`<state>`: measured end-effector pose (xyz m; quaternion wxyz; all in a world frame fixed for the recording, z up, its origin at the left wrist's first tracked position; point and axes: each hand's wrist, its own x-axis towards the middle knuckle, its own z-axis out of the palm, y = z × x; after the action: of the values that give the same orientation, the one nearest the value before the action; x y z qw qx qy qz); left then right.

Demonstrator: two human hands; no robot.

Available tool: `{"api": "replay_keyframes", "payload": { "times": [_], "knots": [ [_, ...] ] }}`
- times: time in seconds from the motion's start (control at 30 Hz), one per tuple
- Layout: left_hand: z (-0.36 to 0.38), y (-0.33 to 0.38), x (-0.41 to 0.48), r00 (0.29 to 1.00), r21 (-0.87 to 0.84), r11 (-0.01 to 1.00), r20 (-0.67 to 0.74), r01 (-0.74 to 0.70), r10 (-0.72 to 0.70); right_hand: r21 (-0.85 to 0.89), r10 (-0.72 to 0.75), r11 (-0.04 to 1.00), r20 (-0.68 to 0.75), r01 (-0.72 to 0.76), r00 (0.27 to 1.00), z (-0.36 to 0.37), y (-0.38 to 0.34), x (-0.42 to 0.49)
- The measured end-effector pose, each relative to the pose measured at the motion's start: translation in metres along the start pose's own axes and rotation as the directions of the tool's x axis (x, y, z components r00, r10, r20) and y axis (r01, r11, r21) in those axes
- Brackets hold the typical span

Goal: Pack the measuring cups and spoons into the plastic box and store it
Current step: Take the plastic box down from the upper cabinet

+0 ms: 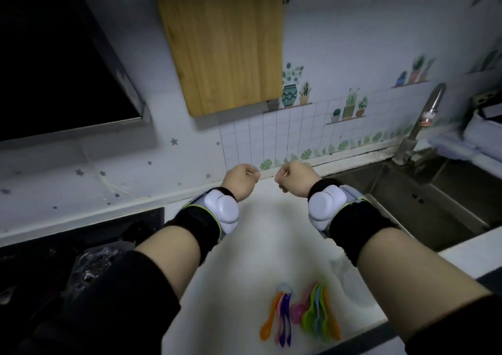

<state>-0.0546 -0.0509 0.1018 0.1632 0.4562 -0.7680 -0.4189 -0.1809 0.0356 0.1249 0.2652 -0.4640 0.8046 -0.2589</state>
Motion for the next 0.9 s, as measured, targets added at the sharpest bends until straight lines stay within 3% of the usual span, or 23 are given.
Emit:
{"api": "replay_keyframes", "payload": {
  "times": [0.43, 0.9],
  "knots": [
    [-0.097, 0.166, -0.043, 0.931, 0.158, 0.973, -0.301, -0.166, 0.207, -0.084, -0.372, 0.928, -0.161, 0.362, 0.914, -0.147, -0.093, -0.038],
    [-0.167, 0.316, -0.129, 0.718, 0.435, 0.852, -0.488, -0.292, 0.496, -0.162, -0.666, 0.726, -0.407, 0.669, 0.625, -0.28, -0.185, -0.115]
  ]
}}
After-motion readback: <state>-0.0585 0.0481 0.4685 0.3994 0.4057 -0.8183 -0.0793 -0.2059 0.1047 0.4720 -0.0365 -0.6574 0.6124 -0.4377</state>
